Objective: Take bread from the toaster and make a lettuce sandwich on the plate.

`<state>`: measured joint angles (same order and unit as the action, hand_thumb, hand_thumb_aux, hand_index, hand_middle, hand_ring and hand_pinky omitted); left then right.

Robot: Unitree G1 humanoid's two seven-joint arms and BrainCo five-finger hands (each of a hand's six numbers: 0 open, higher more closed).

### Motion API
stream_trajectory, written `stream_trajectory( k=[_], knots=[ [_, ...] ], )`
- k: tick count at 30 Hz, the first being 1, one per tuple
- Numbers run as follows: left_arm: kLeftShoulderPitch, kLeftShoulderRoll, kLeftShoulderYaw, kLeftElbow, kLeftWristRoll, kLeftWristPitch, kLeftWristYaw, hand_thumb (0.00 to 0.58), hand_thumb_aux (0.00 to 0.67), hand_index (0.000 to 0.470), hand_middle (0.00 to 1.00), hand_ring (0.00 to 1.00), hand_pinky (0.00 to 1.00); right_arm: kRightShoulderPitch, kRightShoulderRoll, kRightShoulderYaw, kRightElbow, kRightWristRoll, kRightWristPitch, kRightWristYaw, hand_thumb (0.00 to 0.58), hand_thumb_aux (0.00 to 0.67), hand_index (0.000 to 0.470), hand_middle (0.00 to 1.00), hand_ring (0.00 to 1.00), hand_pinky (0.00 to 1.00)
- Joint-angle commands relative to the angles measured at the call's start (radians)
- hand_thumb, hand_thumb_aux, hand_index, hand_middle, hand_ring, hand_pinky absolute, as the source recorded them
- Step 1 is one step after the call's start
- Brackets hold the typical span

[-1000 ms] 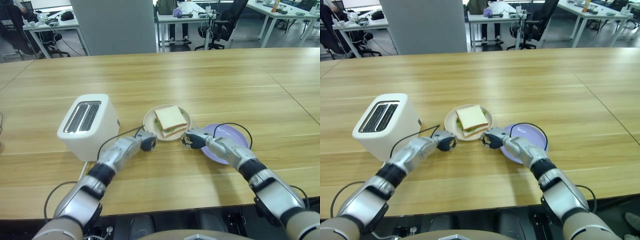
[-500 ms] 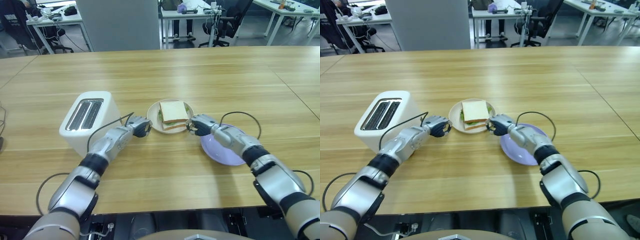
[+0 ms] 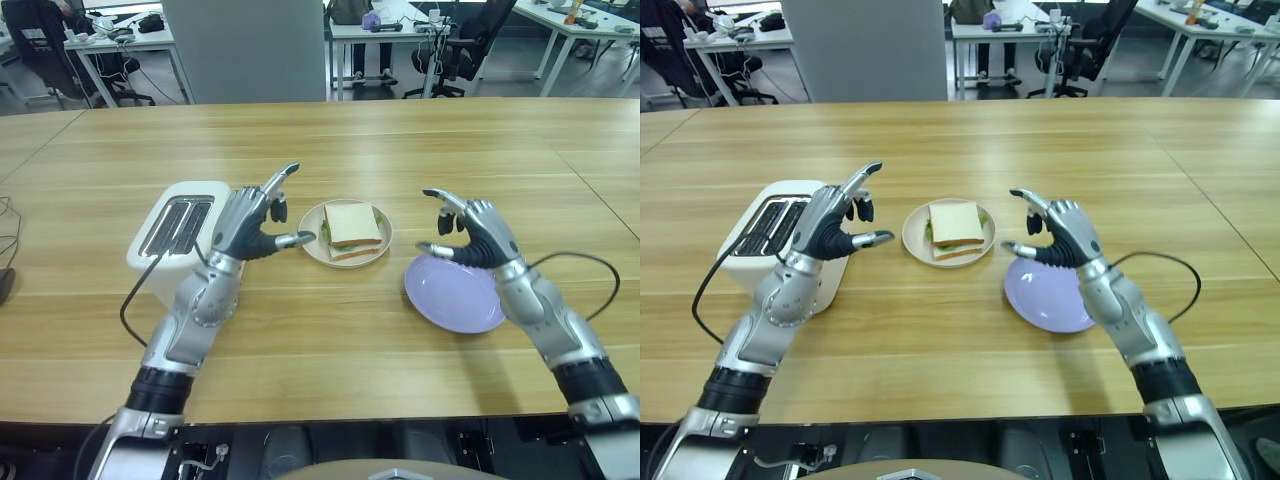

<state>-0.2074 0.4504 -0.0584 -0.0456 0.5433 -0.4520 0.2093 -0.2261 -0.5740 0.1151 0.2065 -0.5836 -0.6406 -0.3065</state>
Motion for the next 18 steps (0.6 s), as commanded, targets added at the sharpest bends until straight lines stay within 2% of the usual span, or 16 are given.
stream_trajectory(
  k=[1, 7, 12, 18],
  knots=[
    [0.055, -0.02, 0.02, -0.04, -0.021, -0.075, 0.036, 0.0, 0.0, 0.0, 0.0, 0.0, 0.0, 0.084, 0.014, -0.061, -0.053, -0.011, -0.052, -0.082, 0.0, 0.0, 0.0, 0.0, 0.0, 0.0],
    [0.126, -0.038, 0.028, -0.043, -0.039, -0.155, 0.045, 0.0, 0.0, 0.0, 0.0, 0.0, 0.0, 0.119, 0.039, -0.083, -0.046, -0.044, -0.101, -0.153, 0.0, 0.0, 0.0, 0.0, 0.0, 0.0],
    [0.092, -0.041, 0.008, 0.042, -0.024, -0.213, 0.046, 0.0, 0.0, 0.0, 0.0, 0.0, 0.0, 0.149, 0.051, -0.097, -0.032, -0.027, -0.143, -0.169, 0.0, 0.0, 0.0, 0.0, 0.0, 0.0],
    [0.101, -0.034, 0.027, 0.055, 0.006, -0.234, 0.049, 0.0, 0.0, 0.0, 0.0, 0.0, 0.0, 0.053, 0.082, -0.073, 0.067, 0.102, -0.208, -0.092, 0.0, 0.0, 0.0, 0.0, 0.0, 0.0]
  ],
)
